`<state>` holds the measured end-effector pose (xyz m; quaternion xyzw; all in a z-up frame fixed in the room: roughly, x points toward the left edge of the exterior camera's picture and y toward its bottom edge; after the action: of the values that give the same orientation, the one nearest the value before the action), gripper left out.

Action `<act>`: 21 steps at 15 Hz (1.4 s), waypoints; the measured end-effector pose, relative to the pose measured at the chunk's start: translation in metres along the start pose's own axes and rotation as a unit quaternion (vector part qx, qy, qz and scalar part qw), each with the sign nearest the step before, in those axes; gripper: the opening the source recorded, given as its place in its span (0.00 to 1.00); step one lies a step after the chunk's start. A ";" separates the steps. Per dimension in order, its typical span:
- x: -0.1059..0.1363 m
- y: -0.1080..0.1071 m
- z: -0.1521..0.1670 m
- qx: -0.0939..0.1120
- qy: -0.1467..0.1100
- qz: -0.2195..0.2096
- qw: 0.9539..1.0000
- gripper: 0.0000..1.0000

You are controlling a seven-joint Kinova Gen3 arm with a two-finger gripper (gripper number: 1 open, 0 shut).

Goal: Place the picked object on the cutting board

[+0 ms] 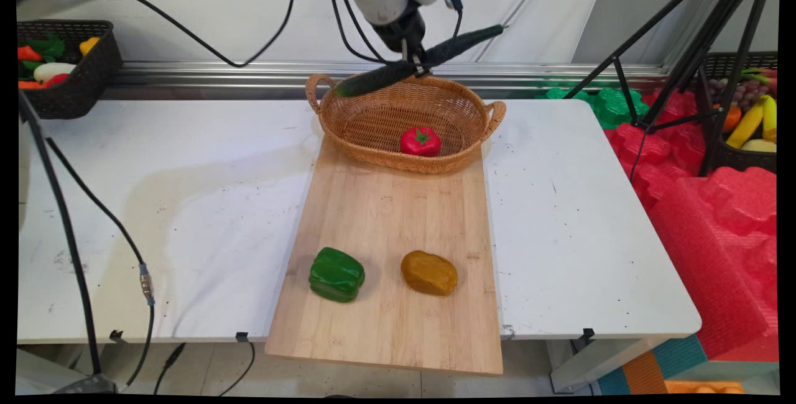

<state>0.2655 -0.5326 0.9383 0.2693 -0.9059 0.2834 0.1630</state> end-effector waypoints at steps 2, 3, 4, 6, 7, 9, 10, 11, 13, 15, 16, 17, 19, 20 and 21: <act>0.005 0.008 -0.027 -0.004 0.013 0.025 1.000 0.00; 0.005 0.014 -0.040 -0.010 0.019 0.038 0.999 0.00; 0.005 0.021 -0.053 -0.017 0.024 0.051 0.998 0.00; 0.002 0.035 -0.073 -0.035 0.034 0.080 0.996 0.00; 0.000 0.044 -0.083 -0.045 0.038 0.098 0.993 0.00; -0.004 0.056 -0.095 -0.060 0.042 0.124 0.990 0.00; -0.007 0.063 -0.102 -0.069 0.043 0.140 0.987 0.00; -0.010 0.070 -0.108 -0.077 0.044 0.154 0.984 0.00; -0.018 0.087 -0.116 -0.096 0.038 0.184 0.978 0.00; -0.023 0.098 -0.119 -0.108 0.032 0.201 0.973 0.00; -0.025 0.102 -0.119 -0.113 0.029 0.207 0.971 0.00; -0.028 0.108 -0.117 -0.120 0.025 0.215 0.969 0.00; -0.034 0.121 -0.110 -0.136 0.016 0.230 0.963 0.00; -0.036 0.126 -0.106 -0.142 0.011 0.235 0.961 0.00; -0.038 0.129 -0.102 -0.146 0.009 0.239 0.960 0.00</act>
<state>0.2355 -0.3669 0.9468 0.0162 -0.9739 0.1809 0.1360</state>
